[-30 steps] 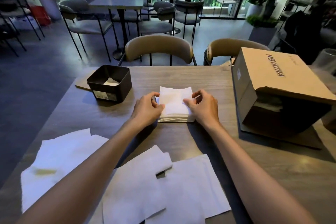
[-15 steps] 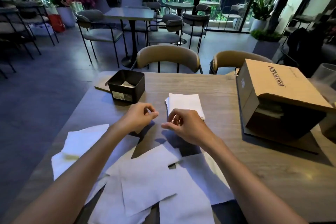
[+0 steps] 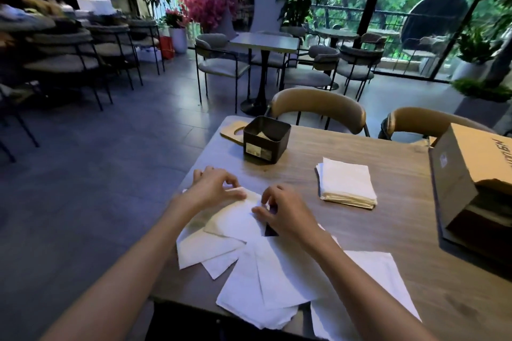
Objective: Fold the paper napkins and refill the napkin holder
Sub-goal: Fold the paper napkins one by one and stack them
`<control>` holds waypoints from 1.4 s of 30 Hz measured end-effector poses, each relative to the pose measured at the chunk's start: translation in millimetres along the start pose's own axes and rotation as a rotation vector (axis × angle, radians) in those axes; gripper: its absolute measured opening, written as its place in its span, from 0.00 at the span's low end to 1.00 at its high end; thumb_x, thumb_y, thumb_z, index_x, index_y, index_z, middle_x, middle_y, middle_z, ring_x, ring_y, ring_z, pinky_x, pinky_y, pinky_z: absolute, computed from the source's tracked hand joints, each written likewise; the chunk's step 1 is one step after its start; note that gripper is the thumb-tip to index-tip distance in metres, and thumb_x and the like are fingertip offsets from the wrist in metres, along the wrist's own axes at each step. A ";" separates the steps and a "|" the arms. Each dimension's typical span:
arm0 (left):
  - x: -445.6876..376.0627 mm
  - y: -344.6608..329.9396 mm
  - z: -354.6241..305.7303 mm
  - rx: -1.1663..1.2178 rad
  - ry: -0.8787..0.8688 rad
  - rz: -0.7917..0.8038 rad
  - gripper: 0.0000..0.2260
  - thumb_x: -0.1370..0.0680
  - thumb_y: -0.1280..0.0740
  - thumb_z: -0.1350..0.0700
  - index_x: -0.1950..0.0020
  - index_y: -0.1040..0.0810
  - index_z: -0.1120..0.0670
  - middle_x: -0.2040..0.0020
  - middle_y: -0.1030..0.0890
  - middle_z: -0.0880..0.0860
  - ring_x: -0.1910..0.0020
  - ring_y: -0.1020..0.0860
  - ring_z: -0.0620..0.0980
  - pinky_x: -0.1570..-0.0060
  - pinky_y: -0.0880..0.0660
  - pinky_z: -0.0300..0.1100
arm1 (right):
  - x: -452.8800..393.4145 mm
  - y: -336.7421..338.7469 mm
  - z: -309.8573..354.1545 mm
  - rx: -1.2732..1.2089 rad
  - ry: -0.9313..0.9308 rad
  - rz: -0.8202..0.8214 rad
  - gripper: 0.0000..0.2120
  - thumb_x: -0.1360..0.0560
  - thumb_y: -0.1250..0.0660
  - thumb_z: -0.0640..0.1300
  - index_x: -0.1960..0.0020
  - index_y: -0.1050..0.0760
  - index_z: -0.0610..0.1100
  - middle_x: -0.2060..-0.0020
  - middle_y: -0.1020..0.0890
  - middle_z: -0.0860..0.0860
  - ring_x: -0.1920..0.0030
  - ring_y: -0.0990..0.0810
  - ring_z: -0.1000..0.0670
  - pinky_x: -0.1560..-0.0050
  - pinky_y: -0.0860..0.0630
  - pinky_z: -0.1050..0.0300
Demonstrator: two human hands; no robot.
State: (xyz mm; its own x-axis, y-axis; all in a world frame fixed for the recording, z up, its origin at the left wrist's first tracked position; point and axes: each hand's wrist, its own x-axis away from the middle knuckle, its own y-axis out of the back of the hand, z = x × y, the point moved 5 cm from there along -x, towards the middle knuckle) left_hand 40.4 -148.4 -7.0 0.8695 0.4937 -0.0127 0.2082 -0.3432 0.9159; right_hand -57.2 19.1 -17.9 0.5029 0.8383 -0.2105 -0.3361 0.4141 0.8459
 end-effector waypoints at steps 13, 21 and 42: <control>-2.6 14.1 -34.3 0.830 -0.221 -0.049 0.12 0.26 0.31 0.38 0.48 0.19 0.42 0.50 0.17 0.41 0.49 0.20 0.38 0.57 0.24 0.30 | -0.7 39.8 -21.7 -0.510 -0.169 -0.094 0.14 0.23 0.27 0.48 0.38 0.20 0.47 0.48 0.15 0.55 0.50 0.17 0.59 0.51 0.19 0.59; -22.4 -10.1 -60.0 0.961 -0.096 0.009 0.15 0.27 0.26 0.46 0.43 0.21 0.47 0.52 0.15 0.43 0.52 0.16 0.43 0.58 0.21 0.34 | 12.3 75.4 -52.7 -0.750 -0.235 -0.198 0.10 0.23 0.27 0.45 0.43 0.19 0.46 0.52 0.13 0.54 0.52 0.15 0.57 0.57 0.21 0.66; -123.2 -85.4 -172.4 0.620 -0.001 -0.143 0.12 0.23 0.28 0.51 0.41 0.18 0.52 0.59 0.17 0.48 0.56 0.19 0.50 0.52 0.20 0.47 | 16.0 125.4 -210.3 -0.373 -0.527 -0.584 0.12 0.26 0.25 0.52 0.48 0.22 0.47 0.59 0.16 0.52 0.56 0.17 0.50 0.50 0.18 0.44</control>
State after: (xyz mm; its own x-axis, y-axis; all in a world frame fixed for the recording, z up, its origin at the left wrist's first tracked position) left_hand -161.7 -42.2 -14.5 0.8144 0.5680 -0.1188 0.5427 -0.6730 0.5025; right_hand -258.8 159.0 -18.2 0.9484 0.2200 -0.2285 -0.1016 0.8931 0.4383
